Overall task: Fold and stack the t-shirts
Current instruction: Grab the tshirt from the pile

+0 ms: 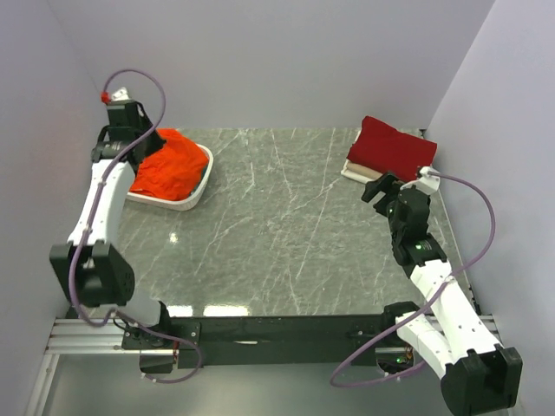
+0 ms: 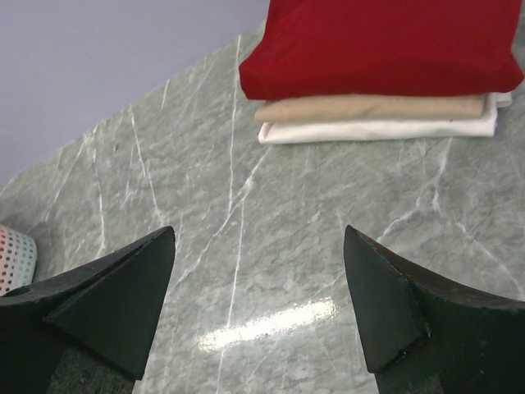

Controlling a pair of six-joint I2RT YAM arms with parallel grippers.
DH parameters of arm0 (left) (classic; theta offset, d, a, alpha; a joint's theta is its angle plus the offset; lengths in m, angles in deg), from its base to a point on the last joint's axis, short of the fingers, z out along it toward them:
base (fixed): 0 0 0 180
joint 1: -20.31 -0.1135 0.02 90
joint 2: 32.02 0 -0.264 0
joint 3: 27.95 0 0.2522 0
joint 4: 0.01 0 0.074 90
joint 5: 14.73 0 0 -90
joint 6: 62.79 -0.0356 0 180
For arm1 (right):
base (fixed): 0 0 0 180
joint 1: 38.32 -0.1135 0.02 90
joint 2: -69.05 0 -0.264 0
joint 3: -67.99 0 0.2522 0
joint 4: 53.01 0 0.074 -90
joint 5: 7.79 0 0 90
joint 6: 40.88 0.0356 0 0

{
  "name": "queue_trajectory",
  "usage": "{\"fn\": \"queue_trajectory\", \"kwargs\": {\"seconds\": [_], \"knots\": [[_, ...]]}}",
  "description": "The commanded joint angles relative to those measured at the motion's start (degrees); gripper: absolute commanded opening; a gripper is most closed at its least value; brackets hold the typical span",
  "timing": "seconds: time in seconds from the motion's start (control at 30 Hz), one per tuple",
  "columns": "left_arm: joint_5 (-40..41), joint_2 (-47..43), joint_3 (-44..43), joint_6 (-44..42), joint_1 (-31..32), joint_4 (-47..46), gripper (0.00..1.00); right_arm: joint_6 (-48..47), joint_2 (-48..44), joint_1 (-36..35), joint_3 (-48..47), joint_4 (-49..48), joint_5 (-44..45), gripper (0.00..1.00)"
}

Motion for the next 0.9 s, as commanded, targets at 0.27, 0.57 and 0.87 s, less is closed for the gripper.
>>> {"fn": "queue_trajectory", "kwargs": {"seconds": [0.27, 0.57, 0.87], "knots": [[1.02, 2.38, 5.98, 2.87, 1.51, -4.8, 0.18, 0.36, 3.64, -0.34, -2.68, -3.08, -6.99, 0.88], [9.01, 16.8, -3.25, -0.46, 4.15, -3.22, 0.64, 1.5, 1.28, -0.26, -2.25, -2.55, -7.78, 0.88], [16.31, 21.55, -1.59, -1.52, 4.68, -0.93, 0.77, 2.3, -3.29, -0.26, 1.53, -0.62, -5.41, 0.88]]}}
